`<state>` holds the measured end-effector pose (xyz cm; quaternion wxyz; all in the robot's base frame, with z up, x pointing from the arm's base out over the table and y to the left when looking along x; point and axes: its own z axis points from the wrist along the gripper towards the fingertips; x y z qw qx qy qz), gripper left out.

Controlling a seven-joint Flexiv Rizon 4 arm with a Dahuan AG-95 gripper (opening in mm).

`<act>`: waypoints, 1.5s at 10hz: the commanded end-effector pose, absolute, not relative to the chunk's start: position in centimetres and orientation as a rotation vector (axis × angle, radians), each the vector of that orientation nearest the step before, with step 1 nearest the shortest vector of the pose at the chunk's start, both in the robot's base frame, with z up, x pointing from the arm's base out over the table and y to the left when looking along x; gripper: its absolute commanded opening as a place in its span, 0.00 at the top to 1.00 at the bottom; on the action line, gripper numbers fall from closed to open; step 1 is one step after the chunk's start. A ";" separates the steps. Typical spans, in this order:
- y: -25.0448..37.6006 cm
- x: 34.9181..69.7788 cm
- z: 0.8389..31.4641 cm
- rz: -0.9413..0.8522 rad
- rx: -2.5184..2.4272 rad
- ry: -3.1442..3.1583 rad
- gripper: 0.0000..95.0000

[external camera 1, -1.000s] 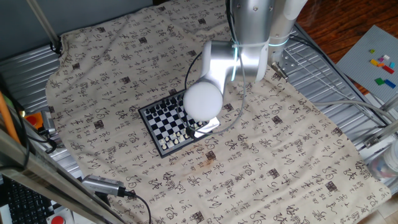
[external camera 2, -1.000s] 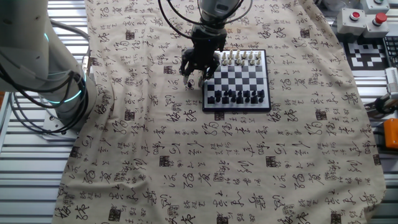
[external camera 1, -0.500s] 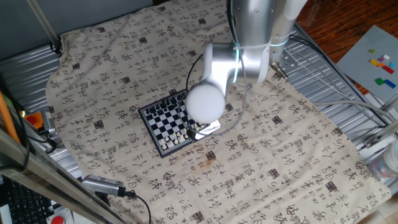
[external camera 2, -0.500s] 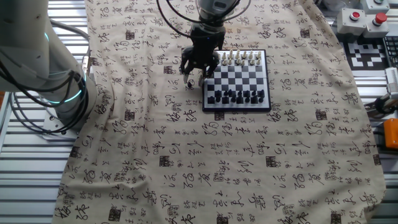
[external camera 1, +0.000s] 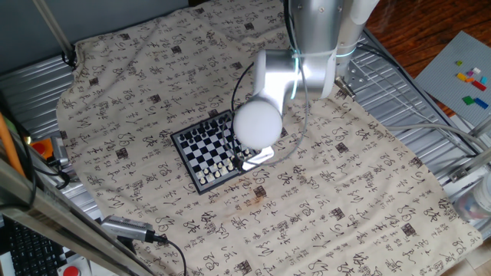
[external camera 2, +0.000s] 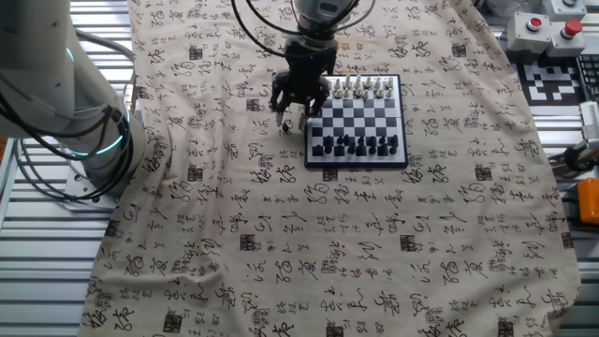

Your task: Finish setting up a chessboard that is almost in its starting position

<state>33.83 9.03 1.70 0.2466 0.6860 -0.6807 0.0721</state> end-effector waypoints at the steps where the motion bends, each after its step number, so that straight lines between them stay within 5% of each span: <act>1: 9.4 33.7 1.7 0.199 1.872 -1.859 0.80; 15: 7.9 34.1 1.6 0.208 1.889 -1.842 0.80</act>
